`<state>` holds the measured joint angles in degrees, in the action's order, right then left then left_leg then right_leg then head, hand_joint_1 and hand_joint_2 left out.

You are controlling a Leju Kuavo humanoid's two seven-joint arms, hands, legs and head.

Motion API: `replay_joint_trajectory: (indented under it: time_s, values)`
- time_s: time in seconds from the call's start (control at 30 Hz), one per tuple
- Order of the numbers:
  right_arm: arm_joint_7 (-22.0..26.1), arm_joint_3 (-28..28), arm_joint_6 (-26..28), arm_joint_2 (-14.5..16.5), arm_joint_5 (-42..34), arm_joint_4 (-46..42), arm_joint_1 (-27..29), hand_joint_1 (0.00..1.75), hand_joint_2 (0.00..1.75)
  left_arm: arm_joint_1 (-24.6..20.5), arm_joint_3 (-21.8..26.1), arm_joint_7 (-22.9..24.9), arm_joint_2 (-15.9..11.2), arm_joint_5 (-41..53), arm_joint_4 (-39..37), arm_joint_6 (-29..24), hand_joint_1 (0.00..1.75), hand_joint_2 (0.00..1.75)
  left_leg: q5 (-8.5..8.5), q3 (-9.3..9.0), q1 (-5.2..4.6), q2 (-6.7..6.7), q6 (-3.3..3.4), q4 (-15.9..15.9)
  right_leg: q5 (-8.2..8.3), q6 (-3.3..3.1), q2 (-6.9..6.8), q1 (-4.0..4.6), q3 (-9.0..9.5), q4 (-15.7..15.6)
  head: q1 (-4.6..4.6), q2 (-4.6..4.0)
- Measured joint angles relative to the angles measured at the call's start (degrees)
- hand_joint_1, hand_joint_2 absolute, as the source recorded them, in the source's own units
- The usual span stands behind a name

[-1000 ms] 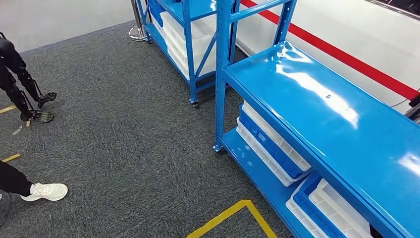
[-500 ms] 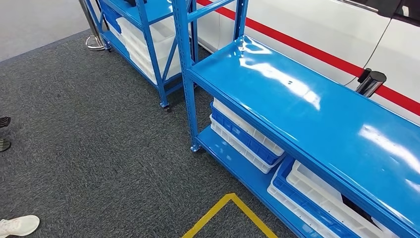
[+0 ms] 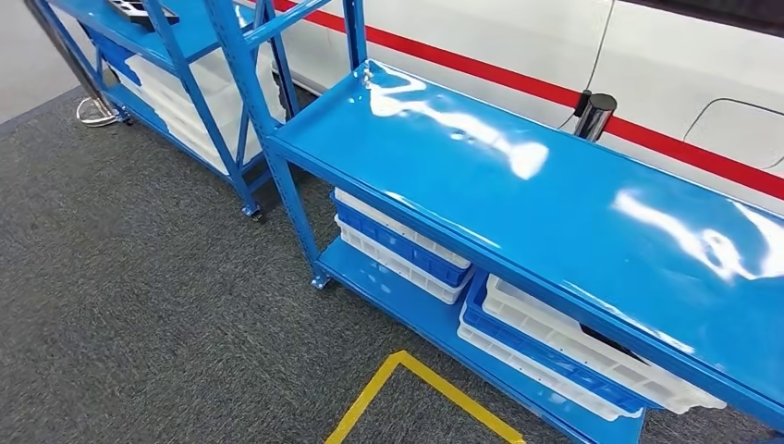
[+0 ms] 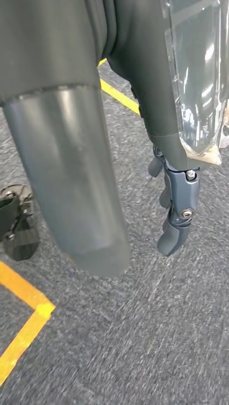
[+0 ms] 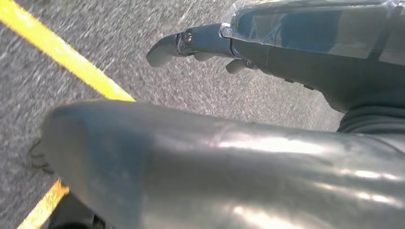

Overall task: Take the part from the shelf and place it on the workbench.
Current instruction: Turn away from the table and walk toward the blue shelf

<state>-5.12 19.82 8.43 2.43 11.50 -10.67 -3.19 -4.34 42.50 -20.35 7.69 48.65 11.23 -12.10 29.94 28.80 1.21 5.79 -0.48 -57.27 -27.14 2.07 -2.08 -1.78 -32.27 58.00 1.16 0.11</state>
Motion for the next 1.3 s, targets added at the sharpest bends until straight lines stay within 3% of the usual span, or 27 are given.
replay_joint_trajectory:
  time_s: [0.03, 0.1, 0.17, 0.2, 0.23, 0.27, 0.33, 0.4, 0.47, 0.53, 0.6, 0.67, 0.7, 0.73, 0.77, 0.83, 0.9, 0.97, 1.0, 1.07, 1.13, 1.2, 1.23, 1.3]
  values:
    - [0.0, 0.0, 0.0, 0.0, 0.0, 0.0, 0.0, 0.0, 0.0, -0.1, 0.0, 0.1, 0.0, 0.0, 0.0, 0.0, 0.0, 0.0, 1.18, 0.51, 0.21, -1.29, -0.24, -1.4, 0.09, -0.51, 0.59, -0.07, 0.07, -0.1, -0.06, 0.0]
    - [0.0, 0.0, 0.1, 0.0, 0.0, 0.0, 0.0, 0.0, 0.0, 0.0, 0.0, 0.1, 0.1, 0.0, 0.0, 0.0, 0.0, 0.0, 5.03, 3.41, 0.34, -4.48, -0.32, -7.8, 0.27, -1.25, 1.74, 0.08, 0.14, -0.1, -0.16, 0.0]
    - [0.0, 0.0, 0.1, 0.0, 0.0, 0.0, 0.0, 0.0, 0.0, 0.2, 0.0, 0.2, 0.1, 0.0, 0.0, 0.0, 0.0, 0.0, 7.86, 7.28, 0.3, -5.59, -0.06, -15.3, 0.34, -1.58, 3.17, 0.51, 0.06, -0.1, -0.2, 0.0]
    - [0.0, 0.0, 0.1, 0.0, 0.0, 0.0, 0.0, 0.0, 0.0, 0.3, 0.0, 0.3, 0.1, 0.0, 0.0, 0.0, 0.0, 0.0, 7.71, 8.32, 0.29, -5.75, 0.15, -16.8, 0.36, -1.64, 3.98, 0.69, 0.08, -0.1, -0.21, 0.0]
    - [0.0, 0.0, 0.1, 0.0, 0.1, 0.0, 0.0, 0.0, 0.0, 0.4, 0.0, 0.3, 0.1, 0.0, 0.0, 0.0, 0.0, 0.0, 6.38, 8.29, 0.26, -5.92, 0.46, -16.1, 0.36, -1.65, 4.82, 0.83, 0.16, -0.1, -0.21, 0.0]
    - [0.0, 0.0, 0.1, 0.0, 0.1, 0.0, 0.1, 0.0, 0.0, 0.4, 0.0, 0.3, 0.1, 0.0, 0.0, 0.0, 0.0, 0.0, 4.2, 7.22, 0.2, -6.31, 0.85, -13.3, 0.37, -1.64, 5.64, 0.92, 0.27, 0.0, -0.2, 0.0]
    - [0.0, 0.0, 0.1, 0.1, 0.3, 0.0, 0.1, 0.0, 0.0, 0.4, 0.0, 0.3, 0.0, -0.1, 0.0, 0.0, 0.0, 0.0, 0.17, 3.91, 0.07, -8.6, 1.74, -5.6, 0.39, -1.58, 7.11, 1.11, 0.37, 0.0, -0.19, 0.0]
    - [0.0, 0.0, 0.0, 0.2, 0.5, 0.0, 0.0, 0.0, 0.0, 0.3, 0.1, 0.3, -0.1, -0.1, 0.0, 0.0, 0.0, 0.0, -1.11, 2.17, -0.19, -10.03, 2.13, -1.4, 0.51, -1.3, 8.27, 1.2, 0.09, 0.1, -0.17, 0.0]
    - [0.0, 0.0, 0.0, 0.2, 0.5, 0.0, 0.1, 0.0, 0.0, 0.2, 0.1, 0.3, 0.0, -0.1, 0.0, 0.0, 0.0, 0.0, -1.24, 1.93, -0.53, -9.05, 2.28, -0.8, 0.76, -0.61, 9.24, 1.17, -0.51, -0.1, -0.18, 0.0]
    - [-0.1, 0.0, 0.0, 0.1, 0.5, 0.0, 0.2, 0.0, 0.0, 0.1, 0.1, 0.2, 0.1, 0.0, 0.0, 0.0, 0.0, 0.0, -1.87, 1.52, -0.56, -7.72, 2.78, 0.1, 0.14, -0.19, 7.52, 1.2, -1.62, 1.3, -0.08, 0.0]
    - [-0.1, 0.0, 0.0, 0.1, 0.4, 0.0, 0.1, 0.0, 0.0, 0.2, 0.1, 0.1, 0.1, 0.0, 0.0, 0.0, 0.0, 0.0, -2.3, 1.28, -0.5, -6.15, 3.14, 0.8, -2.47, -0.44, 4.28, 1.15, -4.28, 6.6, 0.18, 0.0]
    - [-0.1, 0.0, 0.0, 0.1, 0.4, 0.0, 0.0, 0.0, 0.0, 0.3, 0.1, 0.1, 0.2, 0.1, 0.0, 0.1, 0.0, 0.0, -2.28, 1.41, -0.59, -4.46, 3.22, 0.8, -5.29, -0.39, 3.03, 0.95, -7.69, 13.5, 0.34, 0.0]
    - [-0.1, 0.1, 0.0, 0.1, 0.4, 0.0, 0.0, 0.0, 0.0, 0.3, 0.1, 0.1, 0.2, 0.1, 0.0, 0.1, 0.0, 0.0, -2.23, 1.45, -0.61, -3.61, 3.18, 0.7, -5.76, -0.03, 2.83, 0.79, -8.51, 15.3, 0.35, 0.0]
    - [-0.1, 0.1, 0.0, 0.1, 0.4, 0.0, 0.1, 0.0, 0.0, 0.3, 0.1, 0.1, 0.3, 0.1, 0.0, 0.1, 0.0, 0.0, -2.17, 1.46, -0.59, -2.85, 3.11, 0.7, -5.31, 0.55, 2.6, 0.61, -8.11, 14.8, 0.37, 0.0]
    - [-0.1, 0.1, 0.0, 0.0, 0.4, 0.0, 0.2, 0.0, 0.0, 0.3, 0.1, 0.1, 0.3, 0.1, 0.0, 0.1, 0.0, 0.0, -2.08, 1.39, -0.53, -2.13, 2.95, 0.7, -4.11, 1.24, 2.13, 0.39, -6.49, 12.0, 0.37, 0.0]
    - [-0.1, 0.1, 0.0, -0.1, 0.4, 0.0, 0.1, 0.0, 0.0, 0.3, 0.1, 0.1, 0.4, 0.1, 0.0, 0.1, 0.0, 0.0, -1.71, 1.08, -0.59, -0.88, 2.35, 0.6, -1.39, 2.15, -0.24, 0.16, -1.78, 3.8, 0.4, 0.0]
    - [-0.1, 0.1, 0.0, 0.0, 0.4, 0.0, 0.0, 0.0, 0.0, 0.2, 0.1, 0.1, 0.4, 0.1, 0.0, 0.1, 0.0, 0.0, -1.26, 0.68, -0.81, 0.1, 1.58, 0.4, -0.22, 1.64, -1.68, 0.37, 0.46, -0.3, 0.32, 0.0]
    - [-0.1, 0.1, 0.0, 0.0, 0.4, 0.0, 0.0, 0.0, 0.0, 0.1, 0.1, 0.0, 0.4, 0.1, 0.0, 0.1, 0.0, 0.0, -1.01, 0.26, -0.78, 1.05, 0.93, 0.4, -0.13, 0.53, -0.73, 0.63, 0.1, -0.3, 0.15, 0.0]
    - [-0.2, 0.1, 0.1, 0.0, 0.4, 0.0, 0.1, 0.0, 0.0, -0.1, 0.1, -0.1, 0.5, 0.1, 0.0, 0.2, 0.0, 0.0, -0.75, 0.11, -0.56, 0.98, 0.59, 0.3, -0.1, 0.07, -0.1, 0.51, 0.09, -0.3, 0.1, 0.0]
    - [-0.2, 0.1, 0.2, 0.0, 0.3, 0.0, 0.0, 0.0, 0.0, -0.2, 0.1, -0.2, 0.5, 0.2, 0.0, 0.4, 0.0, 0.0, 1.39, 0.97, -0.16, -1.37, 0.04, -2.2, 0.16, -0.86, 1.08, 0.16, 0.3, -0.4, 0.0, 0.0]
    - [-0.3, 0.1, 0.3, 0.0, 0.2, 0.0, -0.1, 0.0, 0.0, -0.1, 0.1, -0.3, 0.5, 0.2, 0.0, 0.6, 0.0, 0.0, 5.42, 4.15, -0.01, -4.55, -0.13, -9.2, 0.38, -1.42, 2.28, 0.23, 0.3, -0.4, -0.15, 0.0]
    - [-0.3, 0.1, 0.3, 0.0, 0.2, 0.0, 0.0, 0.0, 0.0, 0.1, 0.1, -0.3, 0.5, 0.2, 0.0, 0.6, 0.0, 0.0, 7.58, 7.48, -0.04, -5.6, -0.02, -15.7, 0.44, -1.55, 3.78, 0.56, 0.24, -0.4, -0.19, 0.0]
    - [-0.3, 0.1, 0.3, 0.0, 0.2, 0.0, 0.0, 0.0, 0.0, 0.2, 0.1, -0.3, 0.5, 0.2, 0.0, 0.6, 0.0, 0.0, 6.88, 7.96, -0.05, -5.76, 0.18, -16.1, 0.45, -1.56, 4.6, 0.71, 0.28, -0.4, -0.19, 0.0]
    - [-0.3, 0.2, 0.3, 0.0, 0.2, 0.0, 0.1, 0.0, 0.0, 0.3, 0.1, -0.3, 0.5, 0.2, 0.0, 0.6, 0.0, 0.0, 2.75, 5.95, -0.09, -6.76, 0.9, -10.9, 0.46, -1.54, 6.24, 0.91, 0.49, -0.4, -0.2, 0.0]
